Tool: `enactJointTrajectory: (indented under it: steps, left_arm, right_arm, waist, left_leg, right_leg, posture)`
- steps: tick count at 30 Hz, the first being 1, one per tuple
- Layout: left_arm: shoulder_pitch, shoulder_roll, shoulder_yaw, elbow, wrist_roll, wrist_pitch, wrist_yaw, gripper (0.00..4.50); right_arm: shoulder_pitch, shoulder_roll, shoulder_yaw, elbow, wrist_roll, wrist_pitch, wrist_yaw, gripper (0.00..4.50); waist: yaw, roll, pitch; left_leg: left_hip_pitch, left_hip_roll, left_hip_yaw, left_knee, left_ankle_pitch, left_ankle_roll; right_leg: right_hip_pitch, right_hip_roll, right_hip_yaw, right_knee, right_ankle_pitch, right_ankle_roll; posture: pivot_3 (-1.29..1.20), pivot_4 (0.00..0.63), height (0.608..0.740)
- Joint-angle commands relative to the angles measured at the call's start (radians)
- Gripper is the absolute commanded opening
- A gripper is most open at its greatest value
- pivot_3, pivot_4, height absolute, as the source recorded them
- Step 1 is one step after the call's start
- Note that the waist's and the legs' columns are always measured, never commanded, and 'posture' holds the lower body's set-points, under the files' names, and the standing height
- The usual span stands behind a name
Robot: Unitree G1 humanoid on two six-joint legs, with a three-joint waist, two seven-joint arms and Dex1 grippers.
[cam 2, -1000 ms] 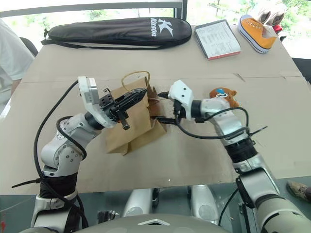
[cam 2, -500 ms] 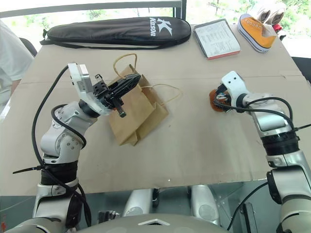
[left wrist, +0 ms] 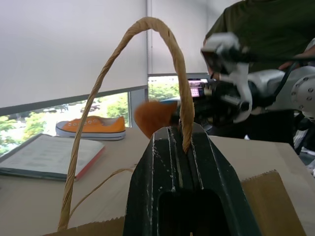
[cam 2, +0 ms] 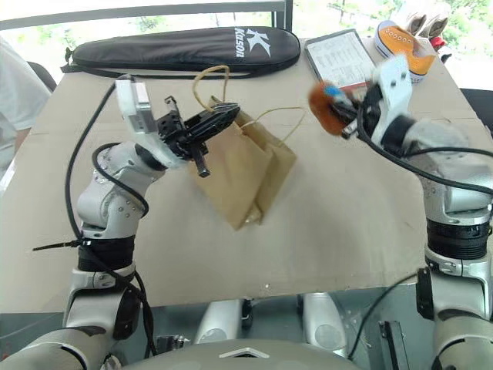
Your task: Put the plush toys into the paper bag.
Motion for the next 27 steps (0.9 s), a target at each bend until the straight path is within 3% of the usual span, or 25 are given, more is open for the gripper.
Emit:
enactJointTrajectory:
  steps: [1, 4, 7, 10, 13, 14, 16, 17, 19, 27]
  left_arm:
    - [-0.042, -0.023, -0.006, 0.011, 0.005, -0.037, -0.023, 0.00]
    - [-0.051, -0.046, -0.026, 0.023, 0.030, -0.064, -0.025, 0.00]
    - [-0.050, -0.064, -0.032, 0.025, 0.040, -0.074, -0.016, 0.00]
    - [-0.023, -0.070, -0.034, -0.002, 0.046, -0.084, -0.012, 0.00]
    - [0.016, -0.063, -0.022, -0.047, 0.033, -0.074, -0.008, 0.00]
    - [0.030, -0.058, -0.018, -0.060, 0.028, -0.072, -0.010, 0.00]
    - [0.057, -0.045, -0.007, -0.085, 0.013, -0.063, -0.015, 0.00]
    - [0.069, -0.036, 0.001, -0.097, 0.003, -0.058, -0.019, 0.00]
    - [0.084, -0.021, 0.011, -0.112, -0.014, -0.051, -0.022, 0.00]
    - [0.147, 0.083, 0.052, -0.137, -0.033, -0.082, -0.122, 0.00]
  right_arm:
    - [-0.027, 0.016, 0.130, 0.035, -0.055, -0.045, 0.010, 0.05]
    - [-0.055, -0.006, 0.314, 0.101, -0.139, -0.113, 0.112, 0.05]
    - [-0.072, 0.040, 0.439, 0.169, -0.139, -0.177, 0.244, 0.05]
    - [-0.105, 0.093, 0.515, 0.292, -0.180, -0.274, 0.323, 0.05]
    - [-0.119, 0.130, 0.507, 0.355, -0.157, -0.346, 0.397, 0.05]
    - [-0.116, 0.142, 0.493, 0.358, -0.142, -0.349, 0.404, 0.69]
    - [-0.105, 0.154, 0.473, 0.358, -0.153, -0.379, 0.387, 1.37]
    - [-0.093, 0.154, 0.466, 0.347, -0.162, -0.392, 0.375, 2.01]
    - [-0.072, 0.151, 0.456, 0.324, -0.171, -0.405, 0.365, 2.88]
    - [0.077, -0.009, 0.273, 0.029, -0.084, -0.102, 0.242, 2.88]
  waist:
    - [0.001, 0.000, 0.000]
    - [0.006, 0.000, 0.000]
    - [0.007, 0.000, 0.000]
    - [0.006, 0.000, 0.000]
    - [0.007, 0.000, 0.000]
    - [0.009, 0.000, 0.000]
    - [0.010, 0.000, 0.000]
    - [0.010, 0.000, 0.000]
    - [0.011, 0.000, 0.000]
    - [0.011, 0.000, 0.000]
  left_leg:
    - [0.000, 0.000, 0.000, 0.000, 0.000, 0.000]
    - [0.000, -0.001, 0.001, 0.000, 0.000, 0.000]
    - [-0.001, -0.001, 0.002, 0.001, 0.000, 0.000]
    - [-0.001, -0.001, 0.002, 0.001, 0.000, 0.000]
    - [-0.001, -0.001, 0.001, 0.001, 0.000, 0.000]
    - [-0.001, -0.001, 0.001, 0.001, 0.000, 0.000]
    - [-0.001, -0.001, 0.001, 0.001, 0.000, 0.000]
    - [-0.001, -0.001, 0.001, 0.001, 0.000, 0.000]
    - [-0.001, -0.001, 0.001, 0.001, 0.000, 0.000]
    - [-0.001, -0.001, 0.002, 0.001, 0.000, 0.000]
  right_leg:
    - [0.000, 0.000, 0.000, 0.000, 0.000, 0.000]
    - [0.000, -0.001, 0.001, 0.000, 0.000, 0.000]
    - [0.000, -0.001, 0.002, -0.001, 0.000, 0.000]
    - [0.000, -0.001, 0.002, 0.000, 0.000, 0.000]
    - [0.000, -0.001, 0.002, 0.000, 0.000, 0.000]
    - [0.000, -0.001, 0.002, 0.000, 0.000, 0.000]
    - [0.000, -0.001, 0.001, 0.000, 0.000, 0.000]
    - [0.000, -0.001, 0.001, 0.000, 0.000, 0.000]
    - [0.000, -0.001, 0.001, 0.000, 0.000, 0.000]
    - [0.000, -0.002, 0.001, 0.000, 0.000, 0.000]
  posture:
    - [0.00, 0.150, 0.740]
    - [0.00, 0.150, 0.740]
    - [0.00, 0.150, 0.740]
    - [0.00, 0.150, 0.740]
    - [0.00, 0.150, 0.740]
    - [0.00, 0.150, 0.740]
    - [0.00, 0.150, 0.740]
    - [0.00, 0.150, 0.740]
    - [0.00, 0.150, 0.740]
    - [0.00, 0.150, 0.740]
